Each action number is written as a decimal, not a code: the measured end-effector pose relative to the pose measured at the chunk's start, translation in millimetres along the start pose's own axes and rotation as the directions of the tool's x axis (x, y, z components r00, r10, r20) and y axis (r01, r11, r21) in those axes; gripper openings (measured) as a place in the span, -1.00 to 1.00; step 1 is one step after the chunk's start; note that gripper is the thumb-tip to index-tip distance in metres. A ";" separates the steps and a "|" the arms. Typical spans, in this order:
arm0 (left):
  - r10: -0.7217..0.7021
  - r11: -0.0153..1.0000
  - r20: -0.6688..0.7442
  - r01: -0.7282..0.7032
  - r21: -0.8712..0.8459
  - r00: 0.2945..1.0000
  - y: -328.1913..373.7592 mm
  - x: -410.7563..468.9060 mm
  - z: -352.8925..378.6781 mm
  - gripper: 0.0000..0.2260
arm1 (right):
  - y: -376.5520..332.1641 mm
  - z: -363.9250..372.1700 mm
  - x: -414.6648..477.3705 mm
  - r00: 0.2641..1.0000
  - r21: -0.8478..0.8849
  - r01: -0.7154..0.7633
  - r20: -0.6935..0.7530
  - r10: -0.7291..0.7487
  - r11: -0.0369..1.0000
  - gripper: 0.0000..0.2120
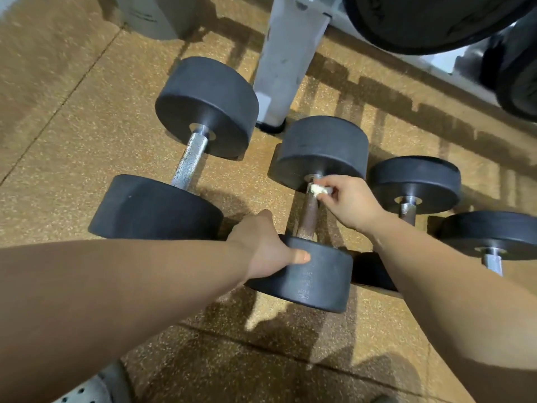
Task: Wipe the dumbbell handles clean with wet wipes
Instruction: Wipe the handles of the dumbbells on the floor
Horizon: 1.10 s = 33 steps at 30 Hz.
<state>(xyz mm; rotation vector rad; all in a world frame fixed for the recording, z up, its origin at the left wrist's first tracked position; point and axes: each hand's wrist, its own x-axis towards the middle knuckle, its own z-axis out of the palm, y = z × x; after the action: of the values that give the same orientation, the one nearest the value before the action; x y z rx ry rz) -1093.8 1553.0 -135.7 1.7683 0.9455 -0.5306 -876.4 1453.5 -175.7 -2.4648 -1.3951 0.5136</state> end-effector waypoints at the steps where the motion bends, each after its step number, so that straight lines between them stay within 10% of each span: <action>1: 0.018 0.999 -0.001 -0.018 0.042 1.000 2.7 -0.5 1.6 -0.08 | -1.7 1.2 -7.0 1.000 0.018 0.016 -0.005 -0.016 1.000 -0.82; 6: 0.104 0.961 -0.018 -0.096 0.259 0.994 16.1 -1.9 18.0 -0.09 | -3.8 16.0 -29.7 0.952 -0.059 0.288 0.129 -0.279 0.956 -0.89; 11: 0.193 0.946 0.014 -0.190 0.263 0.981 16.3 0.8 23.1 -0.13 | 11.9 7.1 -0.2 0.996 -0.130 0.017 -0.082 -0.028 0.991 -0.86; 19: 0.193 0.980 0.074 -0.190 -0.050 0.978 7.0 9.7 17.6 -0.18 | 19.2 -7.7 -42.4 0.962 0.041 0.120 0.241 -0.126 0.992 -0.80; 26: 0.163 0.972 0.076 -0.148 -0.181 0.984 -1.9 16.0 18.4 -0.23 | 22.8 0.8 -14.4 0.991 -0.037 -0.078 -0.109 0.074 0.996 -0.83; 33: 0.123 0.980 0.071 -0.110 -0.165 0.990 -3.5 21.8 20.1 -0.28 | 11.2 -6.3 -36.3 0.918 -0.006 0.203 0.348 -0.188 0.979 -0.84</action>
<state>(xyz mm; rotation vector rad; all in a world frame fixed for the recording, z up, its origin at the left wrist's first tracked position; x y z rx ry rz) -1082.1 1542.9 -161.2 1.6340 0.8002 -0.4349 -882.4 1416.3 -168.1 -2.3076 -1.7785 0.9148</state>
